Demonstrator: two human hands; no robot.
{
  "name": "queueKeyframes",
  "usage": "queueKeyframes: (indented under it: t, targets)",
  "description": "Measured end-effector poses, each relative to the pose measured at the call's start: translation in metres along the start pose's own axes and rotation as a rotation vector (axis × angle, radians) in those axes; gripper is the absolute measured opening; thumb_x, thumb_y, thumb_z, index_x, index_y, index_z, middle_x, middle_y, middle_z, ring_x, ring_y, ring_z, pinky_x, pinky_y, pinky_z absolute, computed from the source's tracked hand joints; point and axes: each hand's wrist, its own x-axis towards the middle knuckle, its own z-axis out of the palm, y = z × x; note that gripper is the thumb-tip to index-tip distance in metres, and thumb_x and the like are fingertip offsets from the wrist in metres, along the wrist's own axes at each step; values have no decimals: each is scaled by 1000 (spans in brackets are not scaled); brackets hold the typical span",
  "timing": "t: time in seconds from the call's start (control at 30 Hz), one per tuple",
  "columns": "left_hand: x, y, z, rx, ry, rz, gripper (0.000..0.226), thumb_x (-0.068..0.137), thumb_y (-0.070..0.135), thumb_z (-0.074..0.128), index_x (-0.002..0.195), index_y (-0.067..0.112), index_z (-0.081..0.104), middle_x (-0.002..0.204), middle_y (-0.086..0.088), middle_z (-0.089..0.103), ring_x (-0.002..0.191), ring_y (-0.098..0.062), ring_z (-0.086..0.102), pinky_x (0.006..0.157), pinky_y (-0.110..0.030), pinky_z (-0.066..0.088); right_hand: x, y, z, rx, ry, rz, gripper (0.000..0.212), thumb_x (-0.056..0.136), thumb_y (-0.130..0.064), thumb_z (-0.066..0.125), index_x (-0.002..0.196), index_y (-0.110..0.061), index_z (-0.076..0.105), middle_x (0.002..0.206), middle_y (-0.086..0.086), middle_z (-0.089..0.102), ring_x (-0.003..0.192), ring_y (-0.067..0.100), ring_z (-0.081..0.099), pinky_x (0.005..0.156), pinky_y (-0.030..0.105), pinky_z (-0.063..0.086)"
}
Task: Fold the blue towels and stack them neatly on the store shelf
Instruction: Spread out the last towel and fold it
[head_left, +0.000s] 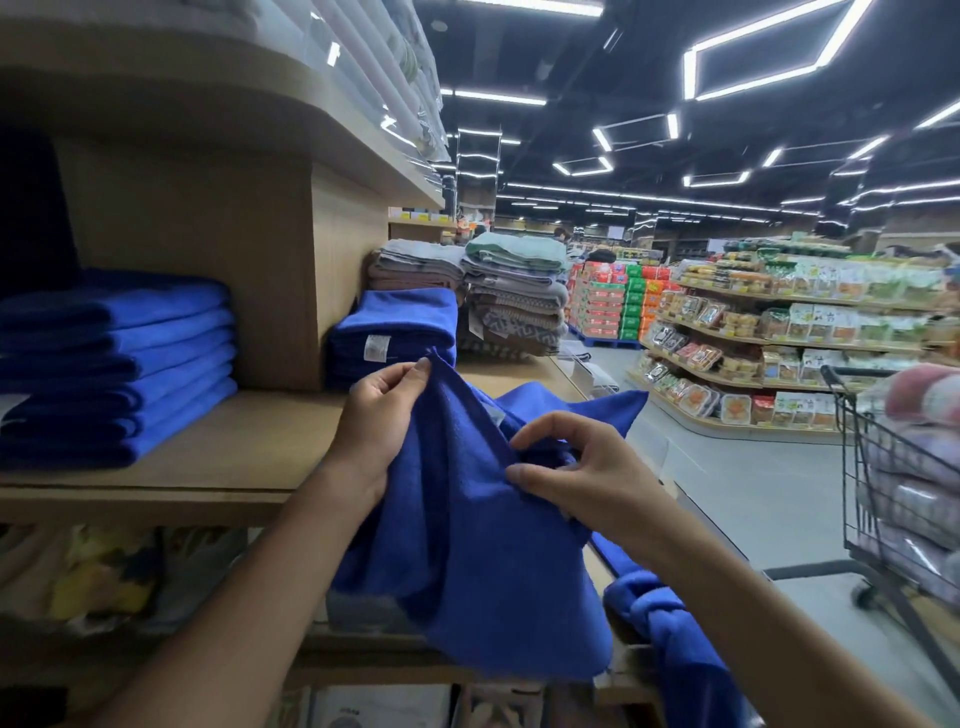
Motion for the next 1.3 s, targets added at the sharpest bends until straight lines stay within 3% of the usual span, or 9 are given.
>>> queueKeyframes:
  t: [0.03, 0.2, 0.4, 0.53, 0.73, 0.97, 1.07, 1.13, 1.3]
  targets:
    - [1, 0, -1, -24, 17, -6, 25, 97, 29, 66, 76, 18, 72, 78, -3, 69, 81, -19, 59, 73, -33, 47, -6, 2, -1, -70, -3, -3, 26, 77, -17, 80, 94, -35, 69, 62, -21, 63, 41, 2, 47, 44, 12, 36]
    - [3, 0, -3, -61, 65, -1, 23, 98, 31, 65, 79, 18, 71, 78, 1, 70, 76, -13, 60, 71, -30, 49, -47, 20, -14, -258, -6, -113, 53, 70, -24, 74, 115, -47, 58, 124, -21, 52, 61, 12, 68, 61, 18, 50]
    - [10, -2, -7, -93, 147, 31, 25, 99, 31, 63, 79, 17, 69, 79, 3, 68, 69, -6, 59, 62, -19, 50, -73, 32, -59, -259, -65, -6, 23, 71, -51, 76, 85, -32, 75, 72, -5, 70, 64, 3, 58, 61, 24, 47]
    - [15, -5, -10, -78, 204, 49, 29, 99, 30, 62, 73, 19, 67, 76, 5, 64, 69, -6, 56, 60, -19, 46, -76, 29, -93, -215, -71, 39, 5, 83, -27, 83, 85, -29, 79, 77, 0, 75, 68, 6, 63, 63, 21, 50]
    - [20, -7, -19, -55, 319, 103, 36, 99, 28, 59, 64, 22, 64, 72, 7, 58, 70, -6, 49, 65, -25, 38, -59, 11, -136, -212, -183, 82, 30, 83, 10, 74, 98, -14, 80, 92, 9, 79, 81, 12, 73, 75, 21, 57]
    - [18, 2, -36, 18, 432, 206, 23, 98, 23, 57, 78, 17, 65, 79, 2, 58, 80, -11, 46, 65, -23, 39, -20, -12, -123, -820, 56, -206, 21, 82, -10, 79, 83, -31, 76, 75, -17, 71, 74, 0, 66, 70, 28, 53]
    - [17, 5, -52, 119, 417, 248, 16, 98, 27, 59, 93, 16, 69, 89, -2, 62, 86, -13, 51, 73, -30, 41, -18, -9, -106, -1130, -35, -315, 5, 89, -38, 73, 93, -41, 74, 95, -25, 67, 95, 1, 59, 81, 30, 48]
    - [17, 6, -58, 136, 405, 247, 15, 97, 27, 59, 92, 19, 70, 83, 4, 64, 86, -10, 54, 71, -24, 43, -17, 0, -95, -1270, -128, -354, 15, 94, -50, 62, 101, -42, 72, 120, -25, 64, 119, 7, 52, 96, 35, 41]
    - [17, 5, -58, 126, 303, 228, 26, 99, 24, 59, 74, 19, 63, 75, 2, 55, 82, -15, 46, 67, -27, 37, -6, 10, -81, -1364, -211, -318, 20, 103, -44, 42, 106, -35, 60, 137, -22, 56, 146, 6, 32, 118, 37, 16]
